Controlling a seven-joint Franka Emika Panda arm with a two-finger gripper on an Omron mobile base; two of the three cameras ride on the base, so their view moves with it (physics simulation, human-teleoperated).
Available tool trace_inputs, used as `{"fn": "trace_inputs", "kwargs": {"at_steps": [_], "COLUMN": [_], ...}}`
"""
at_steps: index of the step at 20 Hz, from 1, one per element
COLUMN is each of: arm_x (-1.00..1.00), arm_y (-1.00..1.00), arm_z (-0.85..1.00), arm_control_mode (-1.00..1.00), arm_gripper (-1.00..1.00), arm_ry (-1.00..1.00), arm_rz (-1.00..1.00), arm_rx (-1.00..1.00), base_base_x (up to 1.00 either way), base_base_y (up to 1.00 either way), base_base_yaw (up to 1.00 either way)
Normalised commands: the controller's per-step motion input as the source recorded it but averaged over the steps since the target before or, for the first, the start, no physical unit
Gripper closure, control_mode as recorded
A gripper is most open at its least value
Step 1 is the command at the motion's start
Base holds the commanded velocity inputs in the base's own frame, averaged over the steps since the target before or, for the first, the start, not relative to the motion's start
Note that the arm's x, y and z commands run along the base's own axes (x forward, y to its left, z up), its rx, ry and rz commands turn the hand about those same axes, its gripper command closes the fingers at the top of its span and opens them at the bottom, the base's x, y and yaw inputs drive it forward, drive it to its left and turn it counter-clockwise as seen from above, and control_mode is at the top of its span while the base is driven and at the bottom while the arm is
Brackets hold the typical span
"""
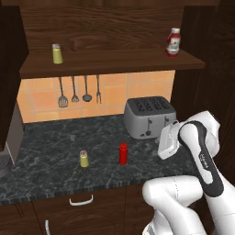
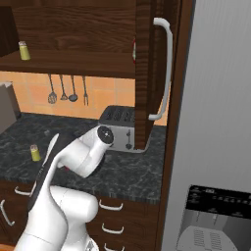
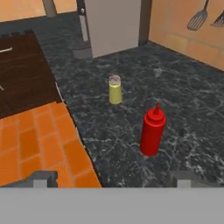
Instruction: Put the shaker and condiment bottle from the counter next to their counterparts in the cabinet.
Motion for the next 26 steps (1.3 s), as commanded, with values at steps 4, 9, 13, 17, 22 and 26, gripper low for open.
{"fn": "trace_inputs", "kwargs": {"at_steps": [4, 9, 13, 17, 22, 26], "arm_x": [0.15, -0.02, 0.02, 0.01, 0.17, 0.41], "arm_y": [0.0, 0.07, 0.18, 0.36, 0.33, 0.5], "arm_z": [-0.41, -0.48, -0.24, -0.92, -0.69, -0.78], "arm_control_mode": [-1.0, -1.0, -1.0, -1.0, -1.0, -1.0], "arm_gripper": [-1.0, -1.0, -1.0, -1.0, -1.0, -1.0], "arm_ry": [-0.16, -0.28, -0.05, -0.05, 0.0, -0.04], "arm_rz": [0.0, -0.11, -0.02, -0.1, -0.02, -0.08], "arm_rx": [0.17, 0.2, 0.01, 0.0, 0.0, 0.03], "base_base_x": [0.0, 0.0, 0.0, 0.0, 0.0, 0.0], "base_base_y": [0.0, 0.0, 0.0, 0.0, 0.0, 0.0], "base_base_yaw": [0.0, 0.0, 0.0, 0.0, 0.0, 0.0]}}
